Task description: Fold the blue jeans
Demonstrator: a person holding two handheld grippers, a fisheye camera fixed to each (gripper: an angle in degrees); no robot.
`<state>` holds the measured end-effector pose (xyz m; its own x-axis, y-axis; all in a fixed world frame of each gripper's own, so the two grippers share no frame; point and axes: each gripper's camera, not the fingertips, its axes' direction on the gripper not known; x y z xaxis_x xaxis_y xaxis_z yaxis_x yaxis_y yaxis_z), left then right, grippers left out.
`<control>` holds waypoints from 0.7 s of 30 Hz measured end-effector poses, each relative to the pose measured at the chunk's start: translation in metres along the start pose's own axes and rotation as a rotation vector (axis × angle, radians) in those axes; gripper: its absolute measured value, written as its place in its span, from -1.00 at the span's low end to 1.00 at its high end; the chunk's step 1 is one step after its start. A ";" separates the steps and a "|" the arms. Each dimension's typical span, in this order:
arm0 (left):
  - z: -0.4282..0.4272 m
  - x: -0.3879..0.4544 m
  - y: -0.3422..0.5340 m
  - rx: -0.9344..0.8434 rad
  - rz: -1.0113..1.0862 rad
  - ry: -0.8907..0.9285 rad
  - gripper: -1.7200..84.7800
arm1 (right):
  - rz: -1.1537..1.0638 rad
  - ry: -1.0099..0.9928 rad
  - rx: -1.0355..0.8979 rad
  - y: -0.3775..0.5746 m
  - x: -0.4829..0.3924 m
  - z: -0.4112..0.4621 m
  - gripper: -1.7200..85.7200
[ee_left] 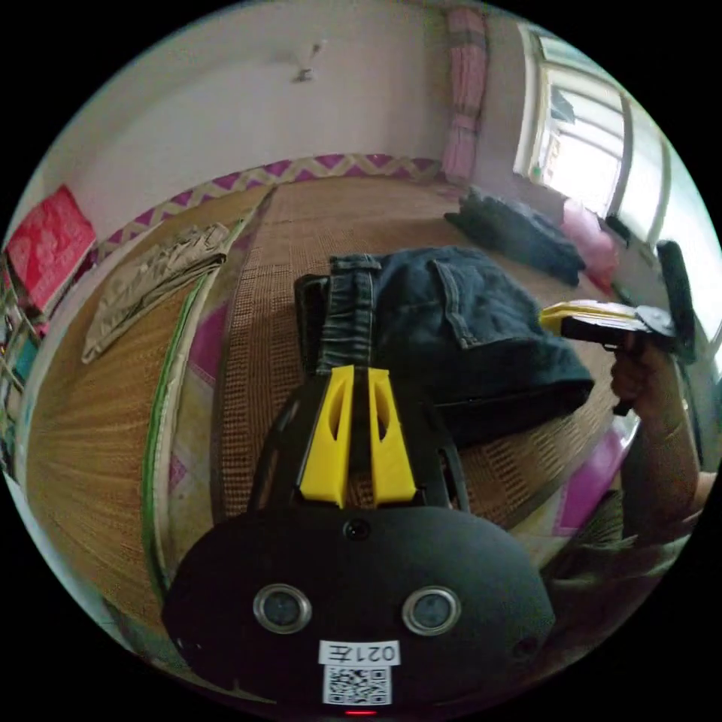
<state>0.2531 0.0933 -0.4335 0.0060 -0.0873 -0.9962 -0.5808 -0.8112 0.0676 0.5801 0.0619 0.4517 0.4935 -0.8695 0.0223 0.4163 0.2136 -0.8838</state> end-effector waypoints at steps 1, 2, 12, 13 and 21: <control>-0.011 -0.017 0.003 0.043 -0.051 0.038 -0.83 | 0.057 0.048 0.096 0.007 0.026 -0.024 -0.80; -0.021 -0.034 0.005 0.074 -0.095 0.046 -0.78 | 0.121 0.069 0.151 0.013 0.058 -0.041 -0.77; 0.037 -0.148 -0.012 -0.143 -0.244 0.443 -0.60 | 0.429 -0.508 -0.045 0.013 0.277 0.035 -0.67; 0.043 -0.148 -0.017 -0.176 -0.232 0.464 -0.62 | 0.429 -0.532 -0.056 0.009 0.283 0.041 -0.68; 0.046 -0.181 -0.022 -0.166 -0.298 0.547 -0.80 | 0.404 -0.577 -0.104 0.001 0.289 0.053 -0.81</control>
<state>0.2274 0.1540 -0.2570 0.5876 -0.0911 -0.8040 -0.3570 -0.9209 -0.1566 0.7637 -0.1653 0.4818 0.9313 -0.3510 -0.0979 0.0549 0.4008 -0.9145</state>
